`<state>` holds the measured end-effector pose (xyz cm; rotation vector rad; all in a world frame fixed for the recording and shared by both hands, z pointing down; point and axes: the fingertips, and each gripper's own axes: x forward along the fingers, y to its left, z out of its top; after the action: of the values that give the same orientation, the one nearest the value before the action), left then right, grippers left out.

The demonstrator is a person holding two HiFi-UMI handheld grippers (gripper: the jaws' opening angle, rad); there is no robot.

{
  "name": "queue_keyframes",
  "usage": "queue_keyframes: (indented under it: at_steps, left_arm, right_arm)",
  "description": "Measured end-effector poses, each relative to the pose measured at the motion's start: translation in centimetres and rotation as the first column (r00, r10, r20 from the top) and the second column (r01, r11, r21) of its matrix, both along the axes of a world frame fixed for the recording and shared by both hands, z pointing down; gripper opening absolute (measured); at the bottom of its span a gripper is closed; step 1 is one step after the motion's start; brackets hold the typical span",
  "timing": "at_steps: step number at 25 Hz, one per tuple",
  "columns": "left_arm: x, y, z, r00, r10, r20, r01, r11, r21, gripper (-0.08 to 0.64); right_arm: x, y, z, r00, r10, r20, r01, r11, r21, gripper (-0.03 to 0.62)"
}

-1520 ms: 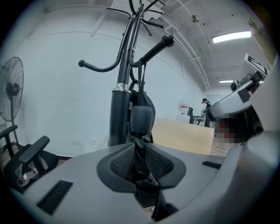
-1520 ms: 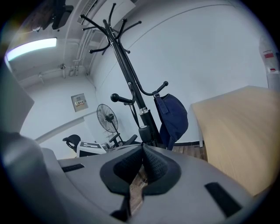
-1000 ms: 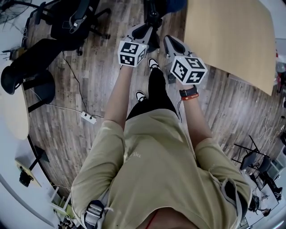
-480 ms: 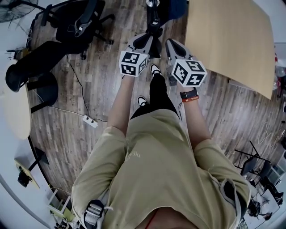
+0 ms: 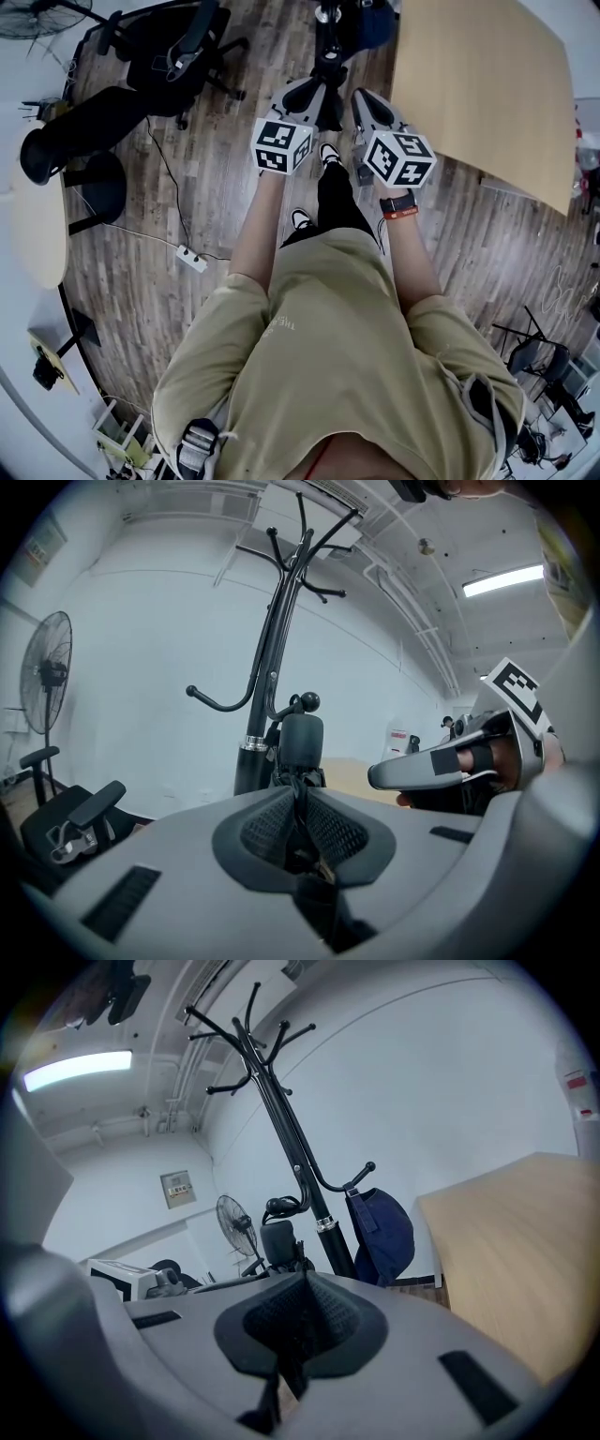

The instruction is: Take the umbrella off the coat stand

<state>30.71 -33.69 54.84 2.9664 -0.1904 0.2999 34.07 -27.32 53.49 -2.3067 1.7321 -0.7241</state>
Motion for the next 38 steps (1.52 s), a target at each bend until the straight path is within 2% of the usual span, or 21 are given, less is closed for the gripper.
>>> queue_keyframes:
  at_steps: [10,17,22,29,31,36,38]
  left_arm:
    - [-2.4,2.8,-1.8,1.000,0.024,0.008,-0.024,0.999,0.035,0.054]
    - [-4.4,3.2,-2.2,1.000,-0.021,-0.005,0.021,1.000,-0.004,0.054]
    - [-6.5,2.7,-2.2,0.995,-0.100,0.030,0.100,0.995,-0.015,0.054]
    - [-10.9,1.0,-2.7,0.970,-0.238,0.045,0.239,0.971,-0.014,0.054]
    - [-12.2,0.8,-3.1,0.962,-0.271,0.042,0.272,0.962,-0.004,0.054]
    - [-15.6,0.5,-4.8,0.937,-0.350,0.005,0.350,0.936,0.021,0.054]
    - [-16.9,0.4,-5.3,0.923,-0.384,-0.014,0.384,0.923,0.022,0.054]
  right_arm:
    - [-1.0,1.1,-2.1,1.000,0.009,-0.013,-0.009,1.000,0.030,0.002]
    - [-2.7,1.5,-3.1,0.999,-0.018,-0.042,0.020,0.999,0.037,0.002]
    - [-4.3,1.3,-3.5,0.996,-0.057,-0.066,0.059,0.998,0.035,0.002]
    - [-7.3,0.9,-3.7,0.986,-0.123,-0.112,0.127,0.991,0.028,0.002]
    - [-8.1,0.8,-3.9,0.981,-0.135,-0.142,0.140,0.990,0.025,0.002]
    - [-10.2,0.8,-4.8,0.948,-0.122,-0.295,0.129,0.992,0.003,0.003]
    - [-11.1,0.7,-4.8,0.945,-0.125,-0.303,0.134,0.991,0.010,0.003]
